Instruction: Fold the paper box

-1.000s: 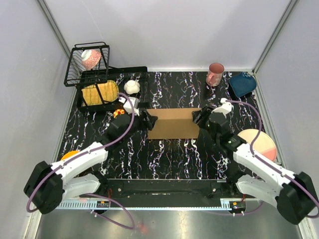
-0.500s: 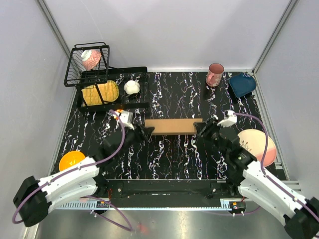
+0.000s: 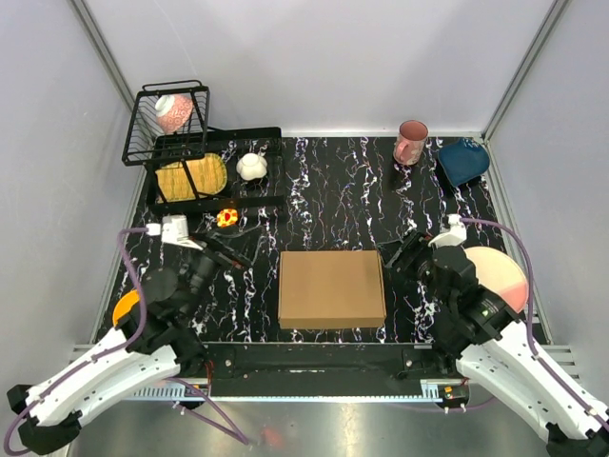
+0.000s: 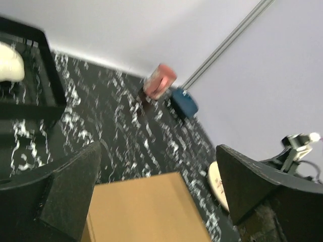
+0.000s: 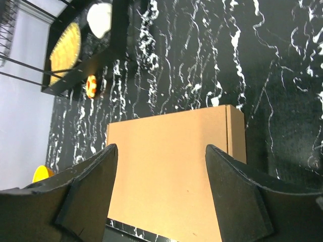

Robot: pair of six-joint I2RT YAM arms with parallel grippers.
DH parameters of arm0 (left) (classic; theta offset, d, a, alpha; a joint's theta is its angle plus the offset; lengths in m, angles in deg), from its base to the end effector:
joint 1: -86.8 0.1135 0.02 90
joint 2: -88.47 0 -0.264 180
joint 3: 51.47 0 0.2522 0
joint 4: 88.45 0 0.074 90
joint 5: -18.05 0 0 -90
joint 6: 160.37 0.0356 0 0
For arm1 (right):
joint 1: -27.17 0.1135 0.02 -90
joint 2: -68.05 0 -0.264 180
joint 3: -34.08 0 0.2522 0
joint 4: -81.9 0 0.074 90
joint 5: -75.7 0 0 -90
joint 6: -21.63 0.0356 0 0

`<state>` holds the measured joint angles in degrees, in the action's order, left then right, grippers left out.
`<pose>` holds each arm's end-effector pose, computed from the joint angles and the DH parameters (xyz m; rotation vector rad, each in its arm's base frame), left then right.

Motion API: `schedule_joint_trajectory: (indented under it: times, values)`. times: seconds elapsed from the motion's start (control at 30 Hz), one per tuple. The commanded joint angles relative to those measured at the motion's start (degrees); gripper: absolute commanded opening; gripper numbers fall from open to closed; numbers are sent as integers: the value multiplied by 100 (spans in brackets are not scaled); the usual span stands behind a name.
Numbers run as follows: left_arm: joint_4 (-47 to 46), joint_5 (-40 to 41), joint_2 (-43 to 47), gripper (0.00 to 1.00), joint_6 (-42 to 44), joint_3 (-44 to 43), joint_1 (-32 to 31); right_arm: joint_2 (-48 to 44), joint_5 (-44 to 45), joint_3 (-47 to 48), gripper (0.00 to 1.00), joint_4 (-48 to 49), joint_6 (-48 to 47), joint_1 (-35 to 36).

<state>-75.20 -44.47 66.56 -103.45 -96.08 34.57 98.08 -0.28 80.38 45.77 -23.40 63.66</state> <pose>0.0815 -0.0784 0.3267 -0.1687 1.4757 -0.8846 0.1142 0.0737 0.2794 0.3147 1.9489 0.7177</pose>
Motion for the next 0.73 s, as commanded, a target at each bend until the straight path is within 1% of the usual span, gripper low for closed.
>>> schedule_joint_trajectory:
  times: [0.0, 0.1, 0.17, 0.23, 0.3, 0.37, 0.4, 0.43, 0.47, 0.5, 0.53, 0.57, 0.6, 0.7]
  values:
    - [851, -250, -804, 99, -531, 193, 2, 293, -83, -133, 75, -312, 135, 42]
    - [1132, -550, -1358, 99, -1041, 211, 2, 531, -251, -186, 75, -557, 196, 34]
    - [1185, -717, -1622, 99, -1209, 307, 2, 680, -417, -308, 75, -628, 205, 34]
    - [1028, -893, -1658, 99, -1499, 632, -7, 681, -514, -528, 75, -628, 275, 42]
    - [904, -947, -1510, 99, -1605, 817, -7, 444, -593, -712, 75, -585, 293, 34]
    - [1122, -737, -1160, 99, -1850, 940, -7, 24, -594, -818, 75, -523, 354, 42]
    - [1306, -318, -1053, 99, -2034, 941, 2, -127, -567, -871, 75, -540, 363, 34]
    - [1648, -140, -930, 99, -2271, 897, 2, -267, -480, -880, 75, -627, 355, 34]
    - [1799, 36, -755, 99, -2377, 871, 2, -469, -444, -872, 75, -672, 346, 34]
    - [1966, 386, -684, 99, -2709, 818, 2, -523, -418, -837, 75, -707, 320, 34]
    - [2315, 511, -639, 99, -2852, 791, 11, -558, -392, -828, 75, -742, 311, 34]
    - [2432, 660, -604, 99, -2966, 782, 2, -559, -383, -802, 75, -751, 311, 42]
    - [2529, 696, -630, 99, -3185, 765, 2, -524, -383, -784, 75, -743, 293, 42]
    - [2827, 644, -867, 99, -3301, 669, 11, -348, -365, -714, 75, -699, 232, 34]
